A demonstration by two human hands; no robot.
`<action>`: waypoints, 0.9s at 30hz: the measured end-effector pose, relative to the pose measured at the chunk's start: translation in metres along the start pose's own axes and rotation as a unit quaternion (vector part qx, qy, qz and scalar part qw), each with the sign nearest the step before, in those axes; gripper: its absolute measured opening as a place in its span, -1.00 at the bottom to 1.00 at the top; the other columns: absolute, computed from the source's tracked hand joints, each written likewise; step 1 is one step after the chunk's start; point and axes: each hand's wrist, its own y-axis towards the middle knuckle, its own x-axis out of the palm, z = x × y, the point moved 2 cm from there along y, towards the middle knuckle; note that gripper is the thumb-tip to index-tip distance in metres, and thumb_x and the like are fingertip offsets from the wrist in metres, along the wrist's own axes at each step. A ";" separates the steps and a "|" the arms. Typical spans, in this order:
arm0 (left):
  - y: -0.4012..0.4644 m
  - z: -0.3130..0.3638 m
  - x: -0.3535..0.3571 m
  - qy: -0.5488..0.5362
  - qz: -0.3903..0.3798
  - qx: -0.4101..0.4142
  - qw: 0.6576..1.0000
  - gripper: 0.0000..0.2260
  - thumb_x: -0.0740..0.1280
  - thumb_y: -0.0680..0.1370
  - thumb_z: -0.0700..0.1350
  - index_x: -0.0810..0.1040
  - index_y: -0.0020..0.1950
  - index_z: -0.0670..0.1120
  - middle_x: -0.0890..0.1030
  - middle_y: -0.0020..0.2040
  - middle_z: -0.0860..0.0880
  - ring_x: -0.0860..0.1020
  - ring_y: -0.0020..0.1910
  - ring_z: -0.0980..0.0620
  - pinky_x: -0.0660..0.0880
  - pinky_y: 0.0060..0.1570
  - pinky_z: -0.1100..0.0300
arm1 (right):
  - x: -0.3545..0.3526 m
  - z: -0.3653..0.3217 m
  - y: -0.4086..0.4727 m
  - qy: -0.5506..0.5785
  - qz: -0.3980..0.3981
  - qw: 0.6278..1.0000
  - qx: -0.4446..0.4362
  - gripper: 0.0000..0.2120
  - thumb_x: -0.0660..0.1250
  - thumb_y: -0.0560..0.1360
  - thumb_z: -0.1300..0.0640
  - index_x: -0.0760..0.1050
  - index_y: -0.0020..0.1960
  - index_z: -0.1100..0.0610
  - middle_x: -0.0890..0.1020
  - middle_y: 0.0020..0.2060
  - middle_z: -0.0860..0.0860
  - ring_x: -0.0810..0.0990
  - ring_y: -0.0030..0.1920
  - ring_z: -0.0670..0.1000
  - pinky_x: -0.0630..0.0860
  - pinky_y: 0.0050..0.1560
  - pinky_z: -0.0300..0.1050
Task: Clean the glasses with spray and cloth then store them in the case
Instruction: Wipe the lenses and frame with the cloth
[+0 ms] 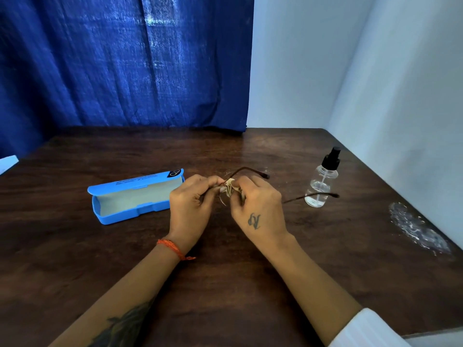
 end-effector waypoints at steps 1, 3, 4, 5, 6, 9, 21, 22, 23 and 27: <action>0.000 0.000 0.000 0.001 -0.001 0.001 1.000 -0.84 0.40 0.40 -0.35 0.64 -0.05 -0.20 0.57 -0.26 -0.01 0.46 -0.23 0.21 0.40 -0.19 0.50 | -0.001 -0.001 -0.001 -0.001 0.005 1.000 0.007 -0.90 0.44 0.28 0.32 0.58 -0.21 0.24 0.62 -0.34 0.11 0.58 -0.36 0.07 0.39 -0.33 -0.29; 0.000 0.000 0.000 0.001 -0.001 0.005 1.000 -0.85 0.40 0.41 -0.33 0.64 -0.05 -0.19 0.54 -0.26 0.03 0.46 -0.23 0.22 0.39 -0.19 0.52 | -0.003 -0.001 -0.002 -0.014 0.015 1.000 0.016 -0.90 0.45 0.24 0.29 0.58 -0.25 0.22 0.61 -0.36 0.09 0.56 -0.38 0.06 0.31 -0.33 -0.30; 0.000 0.000 0.000 0.000 0.001 0.005 1.000 -0.86 0.40 0.41 -0.32 0.64 -0.06 -0.19 0.54 -0.26 0.03 0.46 -0.24 0.22 0.39 -0.20 0.52 | -0.003 0.000 -0.003 -0.030 0.017 0.999 0.014 -0.89 0.46 0.23 0.27 0.58 -0.26 0.20 0.61 -0.38 0.07 0.55 -0.37 0.06 0.30 -0.34 -0.29; 0.000 -0.001 0.001 -0.001 0.005 0.003 1.000 -0.86 0.39 0.41 -0.32 0.64 -0.06 -0.19 0.55 -0.26 0.02 0.46 -0.24 0.22 0.39 -0.20 0.51 | -0.003 0.000 -0.004 -0.044 0.018 0.999 0.008 -0.88 0.46 0.22 0.25 0.57 -0.26 0.19 0.62 -0.38 0.05 0.55 -0.36 0.06 0.32 -0.36 -0.28; 0.000 -0.002 0.001 -0.003 0.007 0.000 1.000 -0.85 0.39 0.41 -0.33 0.64 -0.06 -0.19 0.55 -0.26 0.02 0.47 -0.24 0.22 0.39 -0.20 0.51 | -0.003 0.000 -0.005 -0.046 0.017 0.999 0.001 -0.88 0.46 0.21 0.24 0.57 -0.26 0.17 0.62 -0.38 0.04 0.55 -0.35 0.06 0.36 -0.38 -0.26; 0.000 -0.005 0.001 -0.005 0.017 -0.010 1.000 -0.84 0.40 0.40 -0.34 0.64 -0.05 -0.18 0.55 -0.24 0.04 0.48 -0.22 0.21 0.39 -0.17 0.53 | -0.002 0.001 -0.006 0.003 0.019 1.000 -0.004 -0.86 0.48 0.22 0.25 0.60 -0.23 0.14 0.64 -0.37 0.00 0.57 -0.35 0.02 0.41 -0.36 -0.25; 0.004 -0.007 -0.004 -0.020 0.058 -0.053 0.997 -0.87 0.42 0.40 -0.31 0.65 -0.07 -0.22 0.60 -0.20 0.00 0.53 -0.18 0.17 0.43 -0.11 0.51 | -0.014 0.019 -0.003 0.137 0.017 0.990 0.033 -0.87 0.34 0.21 0.27 0.60 -0.30 0.09 0.63 -0.39 -0.04 0.53 -0.34 -0.04 0.45 -0.35 -0.14; 0.005 -0.008 -0.006 -0.026 0.065 -0.064 0.995 -0.88 0.42 0.40 -0.31 0.65 -0.08 -0.21 0.61 -0.21 0.00 0.55 -0.21 0.16 0.44 -0.11 0.50 | -0.016 0.022 -0.003 0.168 0.044 0.983 0.056 -0.88 0.33 0.21 0.29 0.58 -0.33 0.10 0.61 -0.42 -0.06 0.51 -0.39 -0.06 0.43 -0.38 -0.15; 0.006 -0.009 -0.007 -0.031 0.072 -0.077 0.994 -0.89 0.42 0.41 -0.31 0.65 -0.08 -0.20 0.62 -0.21 -0.01 0.56 -0.22 0.14 0.45 -0.11 0.48 | -0.017 0.025 -0.002 0.200 0.074 0.973 0.088 -0.88 0.32 0.21 0.30 0.55 -0.35 0.11 0.59 -0.44 -0.07 0.48 -0.42 -0.08 0.39 -0.42 -0.16; 0.009 -0.012 -0.011 -0.040 0.085 -0.109 0.990 -0.90 0.41 0.42 -0.30 0.64 -0.09 -0.19 0.62 -0.21 -0.03 0.56 -0.21 0.19 0.41 -0.14 0.52 | -0.017 0.041 0.001 0.286 0.185 0.904 0.259 -0.90 0.31 0.23 0.20 0.45 -0.26 0.07 0.52 -0.37 -0.07 0.46 -0.38 -0.09 0.47 -0.34 -0.02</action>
